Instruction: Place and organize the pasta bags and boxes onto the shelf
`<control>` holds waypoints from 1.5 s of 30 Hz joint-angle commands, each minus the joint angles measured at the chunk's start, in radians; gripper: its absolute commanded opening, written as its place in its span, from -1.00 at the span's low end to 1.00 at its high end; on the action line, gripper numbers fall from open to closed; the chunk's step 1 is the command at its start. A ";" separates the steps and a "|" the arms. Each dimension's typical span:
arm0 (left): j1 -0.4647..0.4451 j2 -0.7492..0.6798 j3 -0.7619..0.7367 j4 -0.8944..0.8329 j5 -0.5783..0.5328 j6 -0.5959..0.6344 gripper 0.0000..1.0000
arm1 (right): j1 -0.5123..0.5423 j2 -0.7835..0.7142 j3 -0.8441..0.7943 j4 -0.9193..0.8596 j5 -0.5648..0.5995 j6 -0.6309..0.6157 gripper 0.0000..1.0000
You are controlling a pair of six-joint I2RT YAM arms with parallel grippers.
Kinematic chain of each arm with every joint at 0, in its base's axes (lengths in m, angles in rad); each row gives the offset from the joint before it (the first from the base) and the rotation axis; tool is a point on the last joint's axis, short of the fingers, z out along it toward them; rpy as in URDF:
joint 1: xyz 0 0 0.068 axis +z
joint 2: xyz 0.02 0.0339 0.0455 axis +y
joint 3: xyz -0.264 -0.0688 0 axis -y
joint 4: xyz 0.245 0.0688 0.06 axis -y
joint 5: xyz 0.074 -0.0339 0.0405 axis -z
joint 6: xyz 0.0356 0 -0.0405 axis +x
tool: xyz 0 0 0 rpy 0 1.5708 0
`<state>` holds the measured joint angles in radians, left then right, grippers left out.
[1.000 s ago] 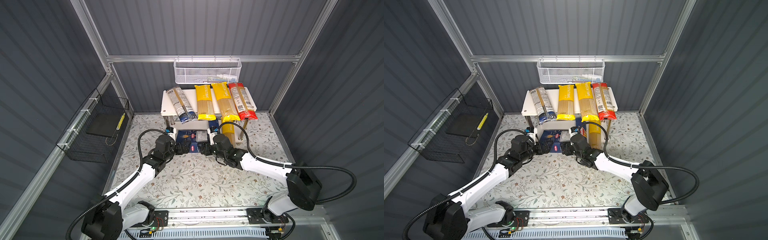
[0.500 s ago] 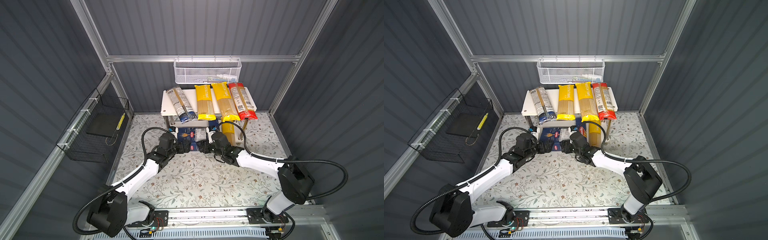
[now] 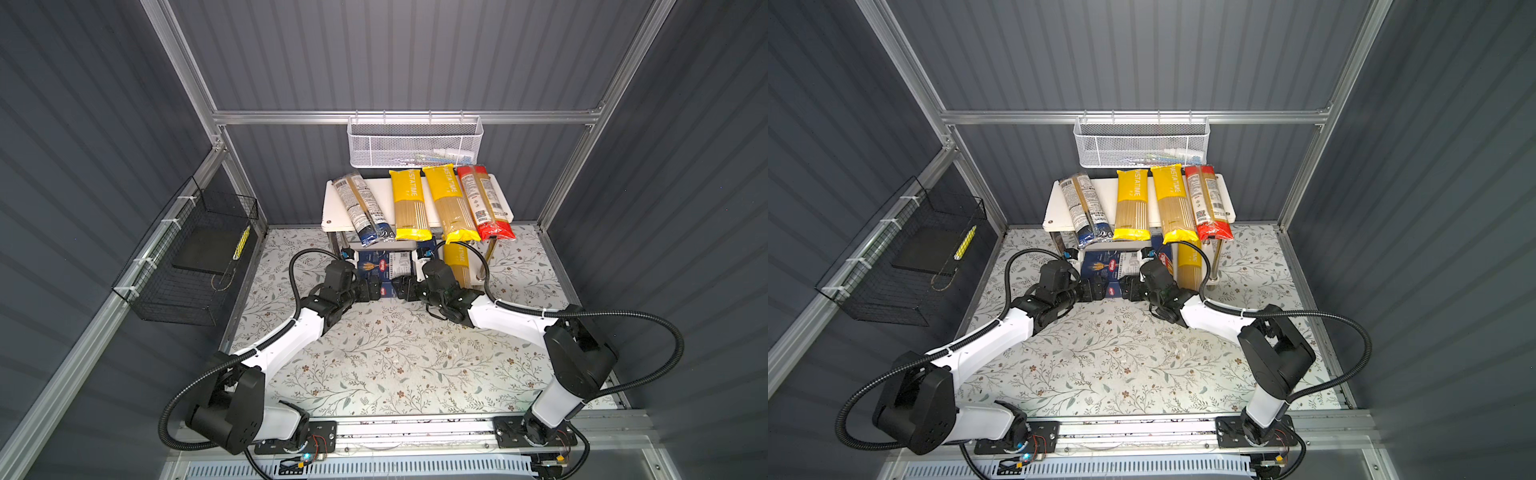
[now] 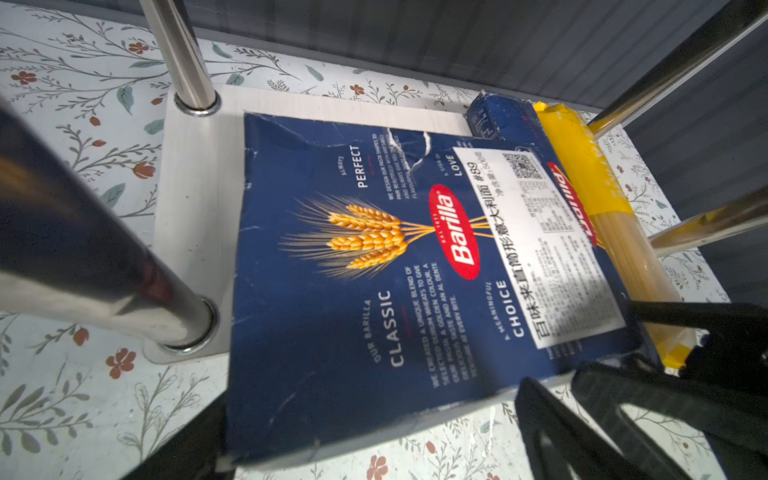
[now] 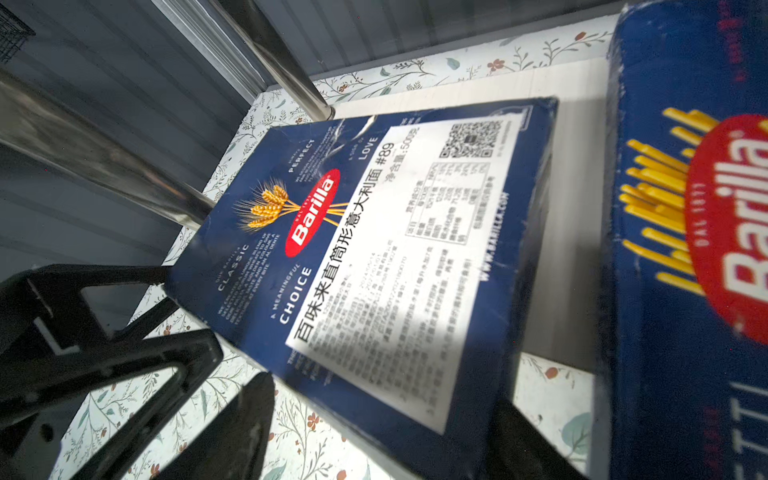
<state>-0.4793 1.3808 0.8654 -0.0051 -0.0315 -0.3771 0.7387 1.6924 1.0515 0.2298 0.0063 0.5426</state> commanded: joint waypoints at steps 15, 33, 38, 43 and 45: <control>-0.030 0.070 0.076 0.086 0.029 0.057 0.99 | -0.007 0.050 0.104 0.111 -0.110 0.014 0.51; -0.030 0.064 0.073 -0.001 -0.069 0.065 0.99 | -0.022 -0.002 0.025 0.097 -0.072 0.024 0.63; -0.030 0.005 0.014 -0.029 -0.101 0.040 0.99 | -0.024 -0.066 -0.050 0.079 -0.032 0.024 0.67; -0.030 -0.065 -0.043 -0.064 -0.135 0.021 0.99 | -0.024 -0.139 -0.127 0.061 -0.014 0.032 0.68; -0.030 -0.098 -0.072 -0.071 -0.157 0.014 0.99 | -0.023 -0.170 -0.157 0.056 -0.006 0.036 0.68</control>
<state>-0.5037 1.3251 0.8288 -0.0410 -0.1474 -0.3450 0.7116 1.5562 0.9295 0.2829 -0.0212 0.5694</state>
